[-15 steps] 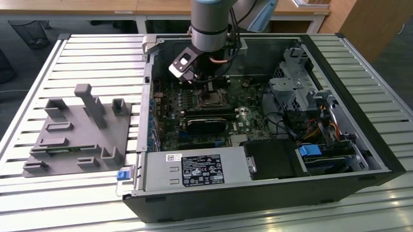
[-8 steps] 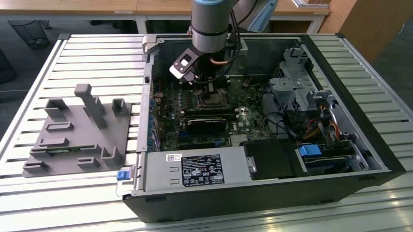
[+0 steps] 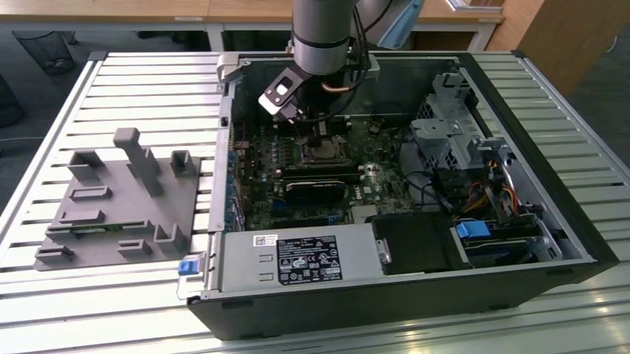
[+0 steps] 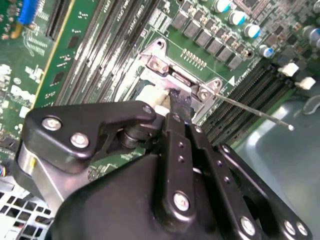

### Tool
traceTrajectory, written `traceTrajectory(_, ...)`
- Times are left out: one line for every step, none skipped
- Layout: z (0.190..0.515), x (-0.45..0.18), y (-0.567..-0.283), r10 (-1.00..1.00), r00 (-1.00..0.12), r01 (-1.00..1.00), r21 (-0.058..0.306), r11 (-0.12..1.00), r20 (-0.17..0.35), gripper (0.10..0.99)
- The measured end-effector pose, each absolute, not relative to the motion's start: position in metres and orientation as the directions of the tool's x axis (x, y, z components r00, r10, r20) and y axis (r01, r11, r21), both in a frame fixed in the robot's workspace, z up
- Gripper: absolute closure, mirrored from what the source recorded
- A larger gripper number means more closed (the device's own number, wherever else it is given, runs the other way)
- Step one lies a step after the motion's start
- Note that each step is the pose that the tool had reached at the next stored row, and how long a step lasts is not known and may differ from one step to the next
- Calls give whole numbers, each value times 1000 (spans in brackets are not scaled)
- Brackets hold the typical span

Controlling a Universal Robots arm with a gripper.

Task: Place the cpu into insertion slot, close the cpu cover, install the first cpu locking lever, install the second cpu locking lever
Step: 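Close the cpu cover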

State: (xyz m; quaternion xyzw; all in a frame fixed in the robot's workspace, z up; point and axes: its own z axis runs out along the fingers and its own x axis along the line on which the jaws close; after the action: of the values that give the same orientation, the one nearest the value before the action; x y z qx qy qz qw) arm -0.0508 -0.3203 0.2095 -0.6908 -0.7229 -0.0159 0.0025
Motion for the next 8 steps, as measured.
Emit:
traceTrajectory(209,-51,-320,999,-46,999,20,45,26,965)
traceTrajectory(209,-50,-320,999,-46,999,20,45,26,965)
traceTrajectory(210,-49,-320,999,-46,999,19,45,26,965)
traceTrajectory(210,-48,-320,999,-46,999,19,45,26,965)
traceTrajectory(209,-47,-320,999,-46,999,19,45,26,965)
traceTrajectory(209,-47,-320,999,-46,999,19,45,26,965)
traceTrajectory(209,-47,-320,999,-46,999,19,45,26,965)
traceTrajectory(209,-46,-320,999,-46,999,19,45,26,965)
